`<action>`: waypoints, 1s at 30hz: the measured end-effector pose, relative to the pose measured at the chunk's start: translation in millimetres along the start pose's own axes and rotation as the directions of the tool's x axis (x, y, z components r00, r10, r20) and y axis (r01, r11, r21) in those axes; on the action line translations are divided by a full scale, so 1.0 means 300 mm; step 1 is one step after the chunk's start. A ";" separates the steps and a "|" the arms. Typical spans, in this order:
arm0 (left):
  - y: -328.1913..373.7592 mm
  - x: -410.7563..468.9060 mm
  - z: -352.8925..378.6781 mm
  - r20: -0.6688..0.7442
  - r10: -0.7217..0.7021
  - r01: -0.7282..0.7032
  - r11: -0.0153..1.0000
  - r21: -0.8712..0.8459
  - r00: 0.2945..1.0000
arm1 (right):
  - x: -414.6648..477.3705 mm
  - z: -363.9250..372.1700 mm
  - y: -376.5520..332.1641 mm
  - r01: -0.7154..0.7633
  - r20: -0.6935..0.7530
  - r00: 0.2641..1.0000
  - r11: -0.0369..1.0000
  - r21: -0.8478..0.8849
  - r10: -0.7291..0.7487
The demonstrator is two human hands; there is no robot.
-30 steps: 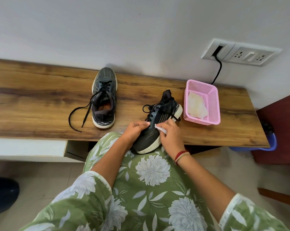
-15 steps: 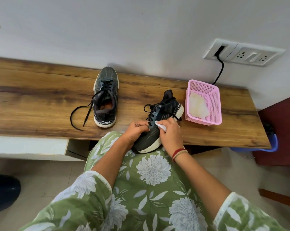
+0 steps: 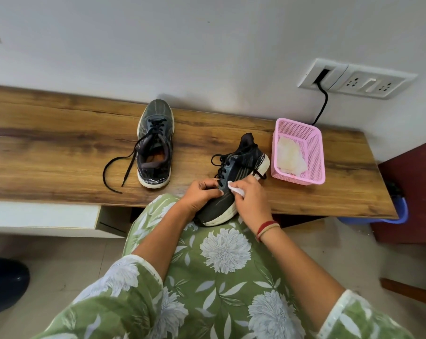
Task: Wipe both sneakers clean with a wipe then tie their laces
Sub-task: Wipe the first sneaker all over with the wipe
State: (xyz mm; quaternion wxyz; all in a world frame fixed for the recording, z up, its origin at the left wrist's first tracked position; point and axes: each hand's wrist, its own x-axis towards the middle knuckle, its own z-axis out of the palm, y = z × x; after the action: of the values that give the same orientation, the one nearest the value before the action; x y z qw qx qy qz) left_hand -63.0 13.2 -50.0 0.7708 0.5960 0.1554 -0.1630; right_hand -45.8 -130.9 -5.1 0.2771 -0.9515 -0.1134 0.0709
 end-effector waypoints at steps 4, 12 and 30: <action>0.002 -0.011 0.004 0.045 -0.023 0.023 1.000 -0.003 0.999 | 0.028 -0.108 0.029 -0.107 0.237 0.970 0.972 0.207 0.056; 0.011 -0.024 0.011 0.019 -0.009 0.009 1.000 0.020 1.000 | 0.049 0.019 0.010 0.034 -0.055 0.998 0.998 -0.046 -0.036; 0.016 -0.029 0.013 0.039 0.017 -0.017 1.000 -0.001 0.999 | 0.023 0.039 -0.027 0.091 -0.049 0.992 0.927 -0.363 -0.117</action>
State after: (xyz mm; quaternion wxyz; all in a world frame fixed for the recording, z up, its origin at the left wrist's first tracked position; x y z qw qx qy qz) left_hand -68.5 11.1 -41.2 0.7751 0.5938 0.1353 -0.1683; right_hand -42.9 -116.4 -11.1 0.1053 -0.9806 -0.1650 0.0011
